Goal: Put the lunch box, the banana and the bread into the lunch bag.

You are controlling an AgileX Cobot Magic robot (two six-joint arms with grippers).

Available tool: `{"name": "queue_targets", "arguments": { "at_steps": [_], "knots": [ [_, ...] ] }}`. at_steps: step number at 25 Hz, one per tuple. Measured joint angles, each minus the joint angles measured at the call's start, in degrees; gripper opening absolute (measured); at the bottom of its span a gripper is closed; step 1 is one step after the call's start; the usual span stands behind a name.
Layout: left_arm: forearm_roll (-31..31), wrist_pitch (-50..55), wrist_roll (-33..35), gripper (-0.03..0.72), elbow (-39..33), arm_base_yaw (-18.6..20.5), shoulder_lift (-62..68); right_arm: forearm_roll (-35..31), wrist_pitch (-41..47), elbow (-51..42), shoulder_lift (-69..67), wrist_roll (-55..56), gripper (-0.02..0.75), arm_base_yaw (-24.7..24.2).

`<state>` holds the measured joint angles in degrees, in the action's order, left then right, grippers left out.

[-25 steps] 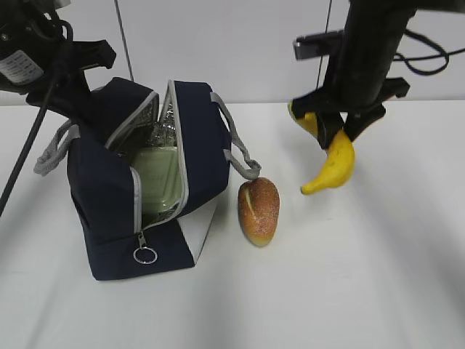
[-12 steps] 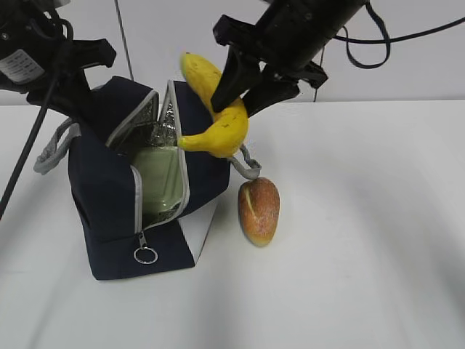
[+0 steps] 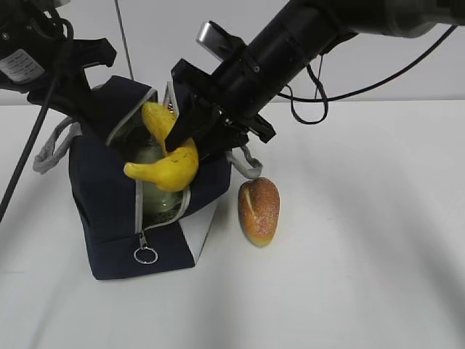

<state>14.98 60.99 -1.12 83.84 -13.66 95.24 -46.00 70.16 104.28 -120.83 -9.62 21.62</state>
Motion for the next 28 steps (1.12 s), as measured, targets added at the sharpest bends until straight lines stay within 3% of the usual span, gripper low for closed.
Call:
{"name": "queue_targets", "arguments": {
  "at_steps": [11, 20, 28],
  "knots": [
    [0.1, -0.18, 0.0, 0.0, 0.0, 0.0, 0.0, -0.67, -6.97, 0.61, -6.5, 1.6, 0.302, 0.0],
    [0.1, -0.24, 0.0, 0.0, 0.0, 0.0, 0.0, -0.74, -12.16, 2.6, -6.69, -4.73, 0.302, 0.0],
    [0.16, -0.03, 0.0, 0.0, 0.0, 0.0, 0.0, 5.79, -11.94, 3.09, -6.69, -5.92, 0.302, 0.0]
  ]
}}
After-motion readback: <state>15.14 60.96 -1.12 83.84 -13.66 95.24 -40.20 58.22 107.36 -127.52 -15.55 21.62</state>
